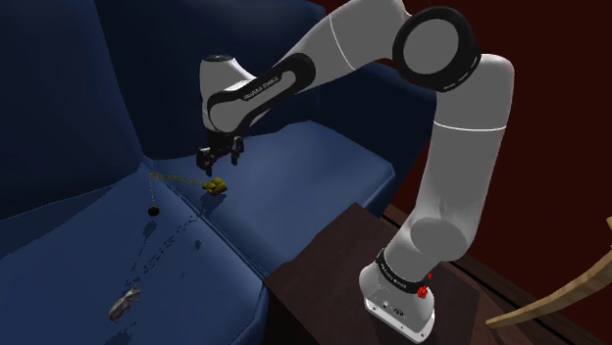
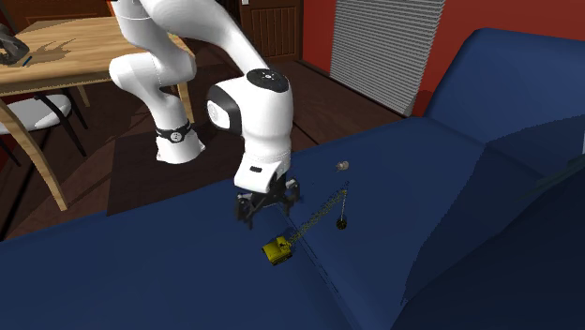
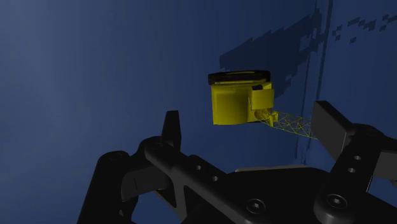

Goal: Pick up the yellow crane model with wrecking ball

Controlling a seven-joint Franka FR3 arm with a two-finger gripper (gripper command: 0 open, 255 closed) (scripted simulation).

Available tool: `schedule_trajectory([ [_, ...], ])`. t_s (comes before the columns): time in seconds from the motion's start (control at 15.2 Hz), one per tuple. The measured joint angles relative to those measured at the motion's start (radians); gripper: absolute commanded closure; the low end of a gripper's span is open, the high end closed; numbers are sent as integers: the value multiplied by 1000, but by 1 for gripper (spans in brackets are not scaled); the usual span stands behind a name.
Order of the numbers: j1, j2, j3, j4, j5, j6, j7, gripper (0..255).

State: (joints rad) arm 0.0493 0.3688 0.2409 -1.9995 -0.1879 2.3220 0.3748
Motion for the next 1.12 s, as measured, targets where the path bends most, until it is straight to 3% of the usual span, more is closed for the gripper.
schedule_trajectory([
  [0.33, 26, 116, -15, 79, -36, 23, 24, 0],
  [0.66, 34, 173, -28, 91, -54, 67, 34, 0],
  [0.73, 35, 176, -29, 90, -56, 72, 36, 255],
  [1.12, 36, 180, -30, 87, -58, 77, 39, 255],
])
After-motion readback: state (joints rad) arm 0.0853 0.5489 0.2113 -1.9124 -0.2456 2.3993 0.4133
